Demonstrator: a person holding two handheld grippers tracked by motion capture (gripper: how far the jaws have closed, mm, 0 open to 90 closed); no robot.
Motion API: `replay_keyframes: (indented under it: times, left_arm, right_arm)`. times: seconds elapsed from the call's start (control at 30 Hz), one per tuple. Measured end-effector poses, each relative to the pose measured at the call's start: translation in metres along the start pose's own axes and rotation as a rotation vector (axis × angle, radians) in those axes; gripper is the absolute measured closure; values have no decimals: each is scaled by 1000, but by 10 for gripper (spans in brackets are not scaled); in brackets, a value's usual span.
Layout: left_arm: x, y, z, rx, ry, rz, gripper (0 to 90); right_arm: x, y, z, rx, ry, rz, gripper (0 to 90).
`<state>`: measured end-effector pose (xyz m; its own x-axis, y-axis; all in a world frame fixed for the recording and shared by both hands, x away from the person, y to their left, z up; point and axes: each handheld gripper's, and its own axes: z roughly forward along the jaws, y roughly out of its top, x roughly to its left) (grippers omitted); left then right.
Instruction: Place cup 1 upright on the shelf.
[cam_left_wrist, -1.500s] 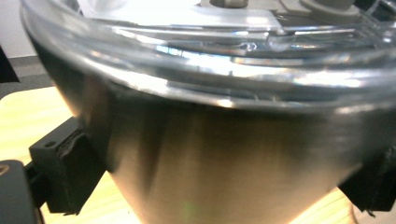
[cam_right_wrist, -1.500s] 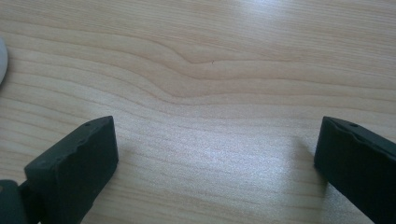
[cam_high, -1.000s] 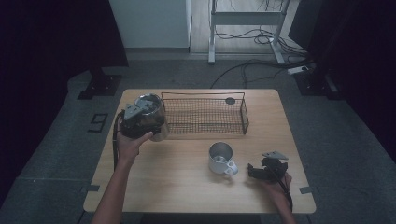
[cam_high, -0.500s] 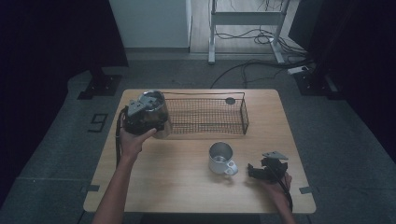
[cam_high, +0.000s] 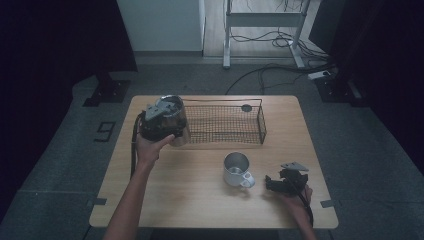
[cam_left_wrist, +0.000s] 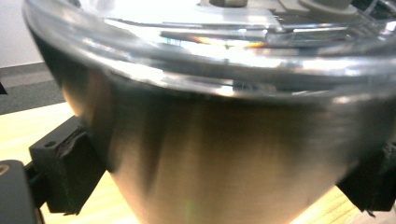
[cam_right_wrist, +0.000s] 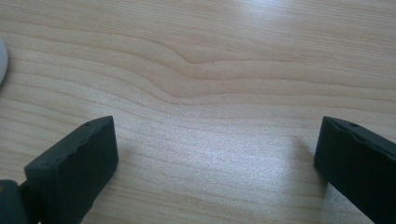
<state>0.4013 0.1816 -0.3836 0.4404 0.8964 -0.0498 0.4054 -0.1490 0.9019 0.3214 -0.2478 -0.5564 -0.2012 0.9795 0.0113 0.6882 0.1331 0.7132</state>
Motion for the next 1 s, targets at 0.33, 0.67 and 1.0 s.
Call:
replay_keyframes:
  times: [0.33, 0.67, 1.0]
  left_arm:
    - [-2, 6, 6, -7, 0, -14, 41]
    - [-6, 9, 15, -4, -9, -24, 42]
    - [-8, 13, 22, -1, -9, -27, 42]
  right_arm:
    - [0, 0, 0, -2, -1, 1, 0]
    - [0, 0, 0, -4, 0, -1, 0]
    - [0, 0, 0, -4, -1, -1, 0]
